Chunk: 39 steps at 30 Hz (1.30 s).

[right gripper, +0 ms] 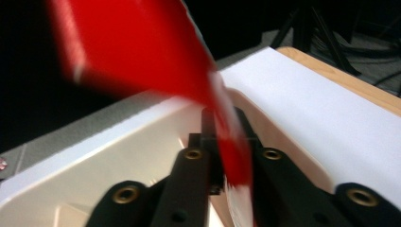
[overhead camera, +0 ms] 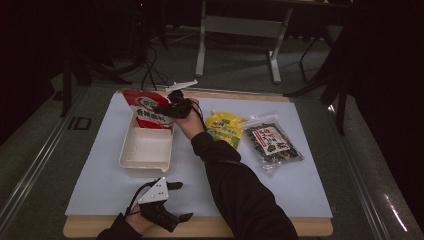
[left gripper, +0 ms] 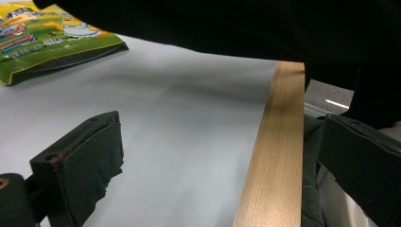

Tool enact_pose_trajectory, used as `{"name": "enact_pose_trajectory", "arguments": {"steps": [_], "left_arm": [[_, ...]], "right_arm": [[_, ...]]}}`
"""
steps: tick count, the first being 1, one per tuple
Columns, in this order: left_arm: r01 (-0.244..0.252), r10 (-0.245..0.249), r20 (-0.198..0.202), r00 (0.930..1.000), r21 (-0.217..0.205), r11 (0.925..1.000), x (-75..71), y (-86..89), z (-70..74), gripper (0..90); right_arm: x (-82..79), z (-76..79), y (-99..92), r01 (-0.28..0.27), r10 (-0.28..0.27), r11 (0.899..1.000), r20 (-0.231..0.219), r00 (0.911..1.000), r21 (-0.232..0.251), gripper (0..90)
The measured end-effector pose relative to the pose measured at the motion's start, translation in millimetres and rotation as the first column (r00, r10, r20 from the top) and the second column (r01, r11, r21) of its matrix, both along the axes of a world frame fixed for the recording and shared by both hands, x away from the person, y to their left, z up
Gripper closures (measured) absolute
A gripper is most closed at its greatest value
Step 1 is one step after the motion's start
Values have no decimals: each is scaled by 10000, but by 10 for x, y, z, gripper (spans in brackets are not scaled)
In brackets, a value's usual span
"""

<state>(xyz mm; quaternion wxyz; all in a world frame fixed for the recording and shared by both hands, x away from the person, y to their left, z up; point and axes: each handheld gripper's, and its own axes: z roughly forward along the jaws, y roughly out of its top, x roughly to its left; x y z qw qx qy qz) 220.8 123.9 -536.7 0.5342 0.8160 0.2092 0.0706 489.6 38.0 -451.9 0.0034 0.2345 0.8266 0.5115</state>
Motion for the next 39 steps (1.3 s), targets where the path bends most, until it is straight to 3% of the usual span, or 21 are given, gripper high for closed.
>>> {"name": "enact_pose_trajectory", "arguments": {"steps": [2,4,14,31,39], "left_arm": [[24,-24,2,10000,35,10000,2,-7,-2,25],[38,-38,7,10000,31,10000,0,-12,-2,25],[63,-63,10,10000,96,9999,-3,-25,-6,24],[96,-96,-22,10000,178,9998,7,-43,-15,24],[80,-80,-28,10000,84,9999,8,-54,-14,25]], "right_arm": [[-5,5,-5,15,-14,9999,123,9999,-146,793],[-42,61,-31,-28,60,9984,570,9984,-561,759],[-177,223,-203,-109,169,9984,1096,9938,-554,675],[-246,150,-875,696,-610,9946,1088,9922,-770,607],[-327,193,-1291,980,-804,9890,1544,9847,-1106,599]]}}
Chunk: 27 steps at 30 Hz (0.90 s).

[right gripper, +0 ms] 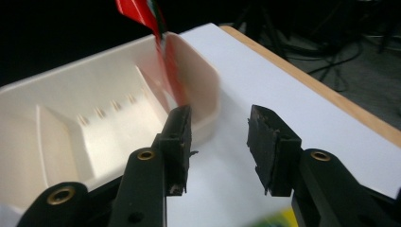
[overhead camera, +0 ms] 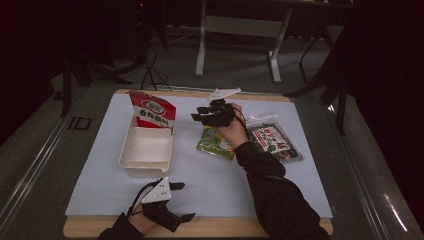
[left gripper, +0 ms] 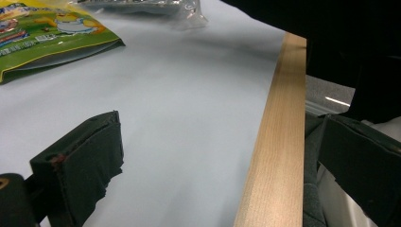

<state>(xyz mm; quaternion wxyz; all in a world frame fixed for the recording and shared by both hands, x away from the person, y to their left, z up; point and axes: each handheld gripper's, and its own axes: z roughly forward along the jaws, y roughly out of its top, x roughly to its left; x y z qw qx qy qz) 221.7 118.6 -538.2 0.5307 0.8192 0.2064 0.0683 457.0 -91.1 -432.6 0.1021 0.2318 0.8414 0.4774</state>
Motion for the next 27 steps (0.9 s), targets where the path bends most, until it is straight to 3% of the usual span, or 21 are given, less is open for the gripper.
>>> {"name": "enact_pose_trajectory", "arguments": {"steps": [6,12,21,27], "left_arm": [[20,-20,-5,10000,6,10000,6,-12,-3,24],[38,-38,4,10000,-37,10000,12,-27,-6,24],[-29,29,-26,10000,-2,10000,25,-30,-17,25],[-86,86,-44,10000,6,10000,32,-24,-22,25]], "right_arm": [[-10,40,-481,566,-564,9984,264,9981,-68,607],[-3,46,-1033,1437,-1434,9896,337,9891,-51,613],[28,-126,-1828,2833,-2831,9578,109,9590,-476,756],[73,-330,-2228,3662,-3684,9273,-155,9296,-779,805]]}}
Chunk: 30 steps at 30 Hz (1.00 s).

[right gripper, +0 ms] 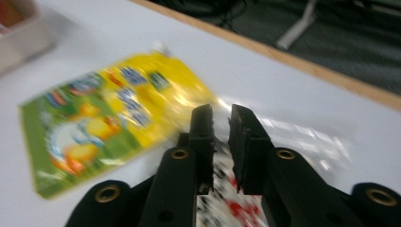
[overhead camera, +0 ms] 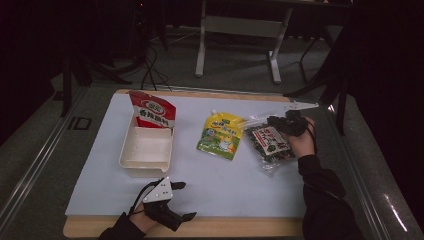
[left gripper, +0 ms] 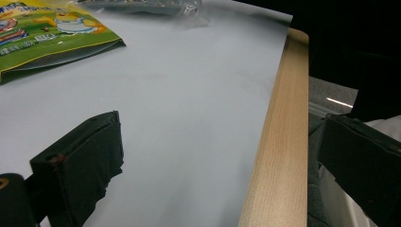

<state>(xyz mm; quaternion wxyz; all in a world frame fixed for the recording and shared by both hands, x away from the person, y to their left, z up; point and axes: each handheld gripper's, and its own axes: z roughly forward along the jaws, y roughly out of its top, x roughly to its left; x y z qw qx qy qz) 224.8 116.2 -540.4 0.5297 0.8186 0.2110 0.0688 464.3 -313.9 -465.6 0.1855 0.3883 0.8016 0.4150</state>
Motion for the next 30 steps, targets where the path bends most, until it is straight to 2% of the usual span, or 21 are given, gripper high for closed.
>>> {"name": "enact_pose_trajectory", "arguments": {"steps": [4,6,8,12,13,16,19,23,27,30], "left_arm": [[-56,56,-24,10000,-1,10000,1,5,1,25],[-105,105,-24,9999,-32,9999,3,10,6,25],[-143,143,-20,9999,-40,9999,4,14,7,25],[-168,168,-37,9999,-6,9999,-2,10,11,25],[-173,173,-13,9999,11,9999,-7,7,17,25],[-199,200,39,9998,-62,9998,-10,8,29,25],[-235,235,-2,9997,-38,9997,-5,9,22,25],[-186,186,-32,9998,26,9998,-3,3,9,25],[-194,194,-47,9998,20,9998,0,8,6,25],[-193,193,-3,9998,24,9998,-2,12,13,25]], "right_arm": [[69,-155,-227,666,-668,9977,-288,9973,-112,859],[100,-227,-305,916,-928,9953,-368,9950,-326,899],[132,-291,-383,1242,-1256,9918,-483,9909,-311,900],[197,-399,-529,1787,-1814,9829,-658,9812,-456,900],[215,-429,-561,1935,-1977,9792,-719,9776,-615,900],[272,-538,-640,2225,-2307,9716,-1122,9665,-806,900],[300,-619,-670,2364,-2473,9671,-1312,9600,-935,900],[331,-685,-664,2384,-2528,9649,-1433,9568,-1103,900],[333,-730,-629,2343,-2525,9637,-1528,9554,-1277,900],[296,-731,-608,2310,-2481,9655,-1556,9562,-1200,900]]}}
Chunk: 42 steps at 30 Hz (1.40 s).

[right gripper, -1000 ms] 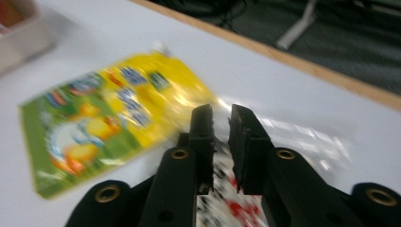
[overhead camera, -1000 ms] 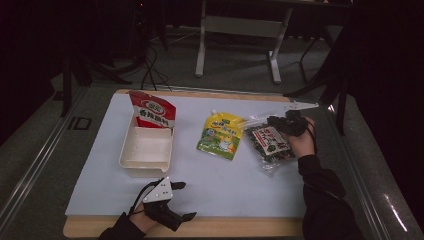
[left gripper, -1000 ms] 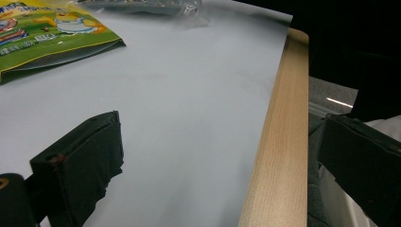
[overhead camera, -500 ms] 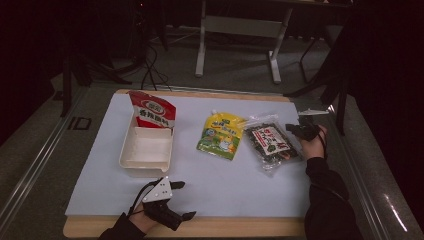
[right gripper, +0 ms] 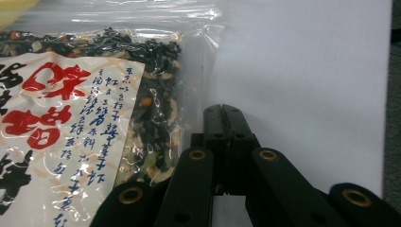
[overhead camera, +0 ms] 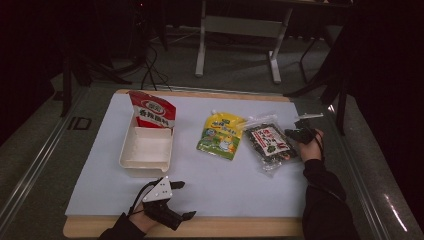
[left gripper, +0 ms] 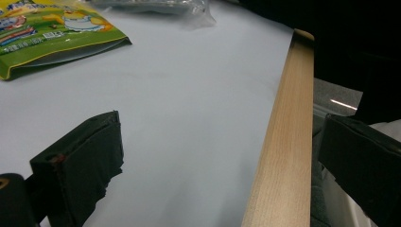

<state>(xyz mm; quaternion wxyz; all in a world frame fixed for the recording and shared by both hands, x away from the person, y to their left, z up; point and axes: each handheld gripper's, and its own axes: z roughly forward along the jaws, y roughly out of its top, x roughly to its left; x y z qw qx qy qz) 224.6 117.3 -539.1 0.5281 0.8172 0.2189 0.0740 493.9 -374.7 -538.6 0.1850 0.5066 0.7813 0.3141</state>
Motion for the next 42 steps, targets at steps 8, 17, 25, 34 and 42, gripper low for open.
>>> {"name": "enact_pose_trajectory", "arguments": {"steps": [8,17,25,34,42], "left_arm": [[27,-27,69,10000,35,10000,-8,-5,9,25],[71,-72,85,9999,17,10000,-15,-11,20,25],[73,-73,136,9999,-5,10000,-18,-8,28,25],[77,-78,140,9999,26,10000,-11,-17,28,24],[98,-98,158,9998,-3,10000,-7,-22,34,24]], "right_arm": [[-213,-1,138,-593,593,9980,27,9982,217,900],[-528,2,415,-1436,1440,9894,-189,9894,194,900],[-711,18,280,-1331,1331,9911,-43,9911,-7,900],[-997,14,2,-986,987,9951,-326,9946,52,900],[-1312,21,3,-1010,1017,9947,-369,9941,200,900]]}}
